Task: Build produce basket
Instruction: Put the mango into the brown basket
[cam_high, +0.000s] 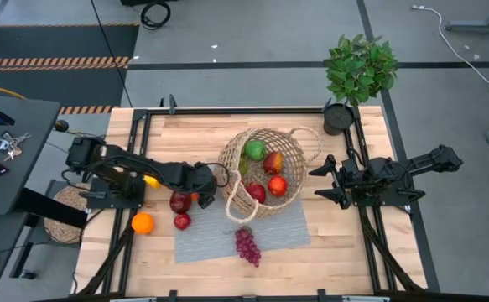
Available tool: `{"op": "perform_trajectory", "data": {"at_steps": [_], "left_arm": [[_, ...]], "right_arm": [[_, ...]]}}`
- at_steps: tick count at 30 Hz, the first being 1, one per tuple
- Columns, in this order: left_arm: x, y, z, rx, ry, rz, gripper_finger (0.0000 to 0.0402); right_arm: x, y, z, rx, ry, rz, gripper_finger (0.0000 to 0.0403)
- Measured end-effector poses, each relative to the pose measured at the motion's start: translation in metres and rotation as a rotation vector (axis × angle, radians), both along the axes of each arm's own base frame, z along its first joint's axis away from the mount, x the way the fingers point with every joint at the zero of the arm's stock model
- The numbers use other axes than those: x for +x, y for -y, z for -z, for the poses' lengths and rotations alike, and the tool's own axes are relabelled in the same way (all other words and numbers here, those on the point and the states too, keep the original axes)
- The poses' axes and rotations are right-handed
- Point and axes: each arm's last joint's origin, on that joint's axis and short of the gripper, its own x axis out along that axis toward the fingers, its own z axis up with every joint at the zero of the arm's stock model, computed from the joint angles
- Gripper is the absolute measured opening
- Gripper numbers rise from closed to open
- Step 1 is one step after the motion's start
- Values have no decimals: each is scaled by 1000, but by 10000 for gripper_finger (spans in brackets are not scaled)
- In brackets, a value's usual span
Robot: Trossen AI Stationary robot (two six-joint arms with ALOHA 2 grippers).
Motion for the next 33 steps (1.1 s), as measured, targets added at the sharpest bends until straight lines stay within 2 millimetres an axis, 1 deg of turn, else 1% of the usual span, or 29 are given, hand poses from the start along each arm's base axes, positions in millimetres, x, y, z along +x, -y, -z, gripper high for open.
{"op": "perform_trajectory", "data": {"at_steps": [3,13,15,18,21,24,29,33], "left_arm": [[1,-1,7,-2,-27,-7,349],[1,-1,7,-1,-29,-6,278],[1,-2,4,-2,-38,-7,267],[2,-3,-6,6,-49,-8,266],[3,-4,-24,31,-77,-1,270],[5,-6,-46,85,-91,-6,271],[6,-14,-94,230,-105,-49,268],[14,-18,-135,360,-7,-65,271]], "right_arm": [[0,0,0,0,0,0,348],[0,0,0,0,0,0,348],[0,0,0,0,0,0,348],[0,0,0,0,0,0,348],[0,0,0,0,-1,0,348],[0,0,0,1,2,0,348],[1,0,0,-1,-4,1,348],[1,0,0,-2,-5,0,348]]}}
